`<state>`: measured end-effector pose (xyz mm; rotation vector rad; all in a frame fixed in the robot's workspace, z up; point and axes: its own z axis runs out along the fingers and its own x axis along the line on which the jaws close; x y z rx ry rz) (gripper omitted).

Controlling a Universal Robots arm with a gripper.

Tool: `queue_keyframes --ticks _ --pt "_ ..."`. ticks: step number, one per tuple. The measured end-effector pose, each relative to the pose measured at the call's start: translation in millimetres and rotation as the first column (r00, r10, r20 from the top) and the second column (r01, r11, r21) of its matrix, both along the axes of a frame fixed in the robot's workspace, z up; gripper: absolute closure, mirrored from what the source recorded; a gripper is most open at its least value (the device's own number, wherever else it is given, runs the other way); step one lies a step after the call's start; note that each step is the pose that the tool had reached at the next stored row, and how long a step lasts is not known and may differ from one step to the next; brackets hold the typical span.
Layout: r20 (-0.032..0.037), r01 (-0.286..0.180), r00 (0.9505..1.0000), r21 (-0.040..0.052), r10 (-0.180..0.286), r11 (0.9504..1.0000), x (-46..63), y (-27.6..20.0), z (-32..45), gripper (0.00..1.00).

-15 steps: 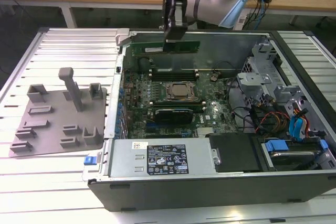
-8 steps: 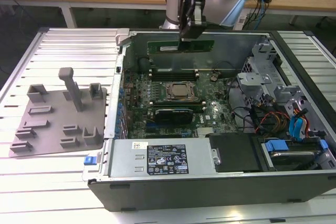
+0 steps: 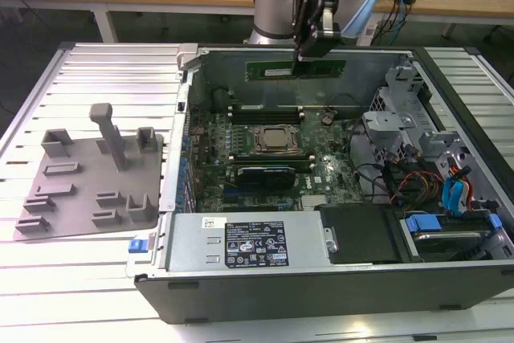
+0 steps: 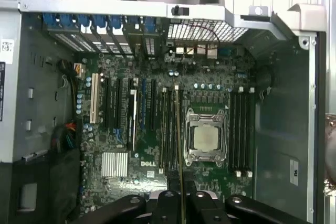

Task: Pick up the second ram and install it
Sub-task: 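Pick up the second ram and move it above second insertion slot, then insert the second ram into the second slot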

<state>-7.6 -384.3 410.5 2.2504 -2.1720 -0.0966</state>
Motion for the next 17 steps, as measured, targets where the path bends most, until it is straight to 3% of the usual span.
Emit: queue_keyframes --ticks 6,17 --pt "-0.0002 0.043 0.9991 -0.0002 -0.043 0.9991 4.2 2.8 -1.7 0.89" --pt "-0.0002 0.043 0.9991 -0.0001 -0.043 0.9991 4.3 2.8 -2.3 0.89"
